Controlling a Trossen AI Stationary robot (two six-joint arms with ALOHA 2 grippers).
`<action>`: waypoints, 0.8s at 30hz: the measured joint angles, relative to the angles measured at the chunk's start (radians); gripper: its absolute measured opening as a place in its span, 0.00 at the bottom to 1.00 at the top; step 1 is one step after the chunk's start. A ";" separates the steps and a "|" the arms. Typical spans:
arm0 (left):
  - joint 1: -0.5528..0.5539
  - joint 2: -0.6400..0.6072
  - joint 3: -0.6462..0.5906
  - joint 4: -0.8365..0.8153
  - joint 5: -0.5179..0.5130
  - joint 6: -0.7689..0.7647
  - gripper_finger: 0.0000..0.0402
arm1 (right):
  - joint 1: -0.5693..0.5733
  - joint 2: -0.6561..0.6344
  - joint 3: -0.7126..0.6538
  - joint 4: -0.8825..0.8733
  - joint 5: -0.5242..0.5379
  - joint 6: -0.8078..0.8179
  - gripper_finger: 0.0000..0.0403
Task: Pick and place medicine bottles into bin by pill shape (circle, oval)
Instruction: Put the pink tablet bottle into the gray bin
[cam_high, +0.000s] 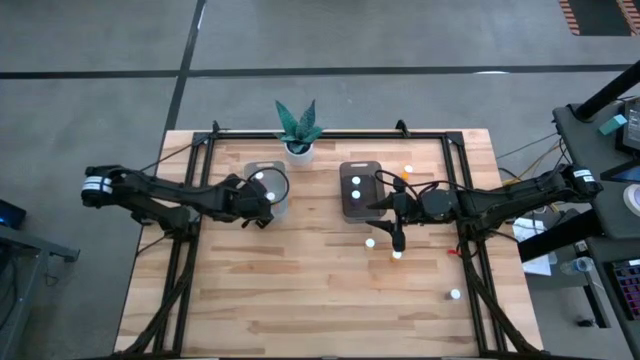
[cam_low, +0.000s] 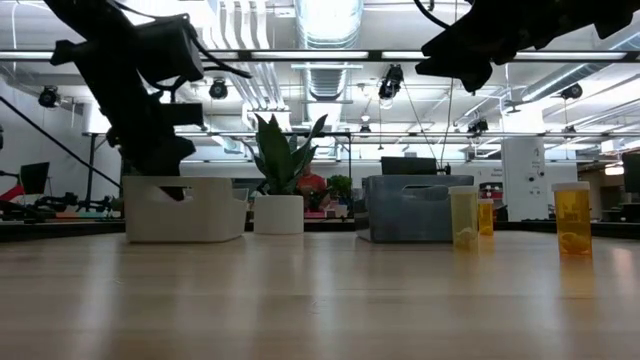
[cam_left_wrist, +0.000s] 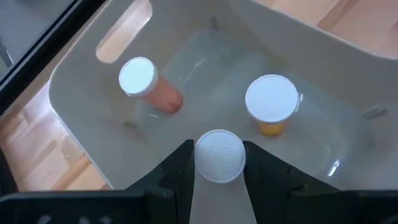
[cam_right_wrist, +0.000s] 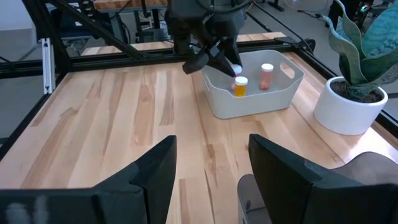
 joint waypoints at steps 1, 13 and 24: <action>0.000 0.003 0.000 0.000 0.000 0.000 0.26 | 0.000 0.000 0.000 0.000 0.000 0.000 0.48; 0.000 -0.007 0.000 0.011 0.009 0.000 0.26 | 0.000 0.000 0.000 -0.009 0.000 0.000 0.48; 0.000 -0.009 0.000 0.011 0.016 -0.006 0.40 | 0.000 0.000 0.000 -0.016 0.000 0.000 0.48</action>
